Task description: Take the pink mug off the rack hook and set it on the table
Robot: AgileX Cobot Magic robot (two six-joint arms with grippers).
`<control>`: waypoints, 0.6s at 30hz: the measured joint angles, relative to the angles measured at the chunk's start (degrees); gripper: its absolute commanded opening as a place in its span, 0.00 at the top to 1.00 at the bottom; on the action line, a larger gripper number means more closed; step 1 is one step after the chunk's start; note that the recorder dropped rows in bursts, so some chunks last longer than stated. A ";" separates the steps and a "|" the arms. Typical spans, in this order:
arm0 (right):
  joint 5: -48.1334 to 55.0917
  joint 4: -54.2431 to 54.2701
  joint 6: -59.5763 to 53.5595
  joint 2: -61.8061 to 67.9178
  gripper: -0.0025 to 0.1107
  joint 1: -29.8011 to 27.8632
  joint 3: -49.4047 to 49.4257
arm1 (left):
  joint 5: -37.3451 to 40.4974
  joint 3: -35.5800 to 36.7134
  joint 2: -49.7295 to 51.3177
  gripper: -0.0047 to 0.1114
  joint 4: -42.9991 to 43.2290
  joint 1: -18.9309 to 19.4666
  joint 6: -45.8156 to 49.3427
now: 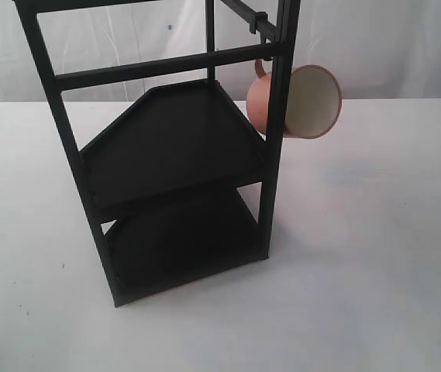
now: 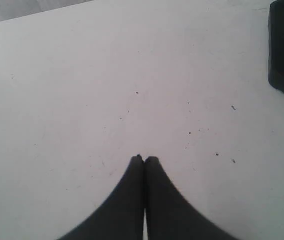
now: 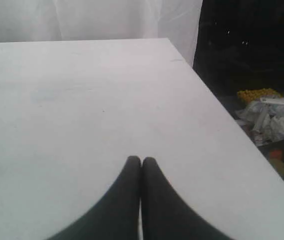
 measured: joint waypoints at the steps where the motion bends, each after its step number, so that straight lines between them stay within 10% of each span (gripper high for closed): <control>1: -0.35 -0.92 -0.12 0.00 0.98 0.00 0.00 | 0.00 0.00 0.00 0.96 0.00 0.00 0.00; 18: -41.43 -3.33 19.19 -0.10 0.98 0.00 0.05 | 0.00 0.00 0.00 0.96 0.00 0.00 0.00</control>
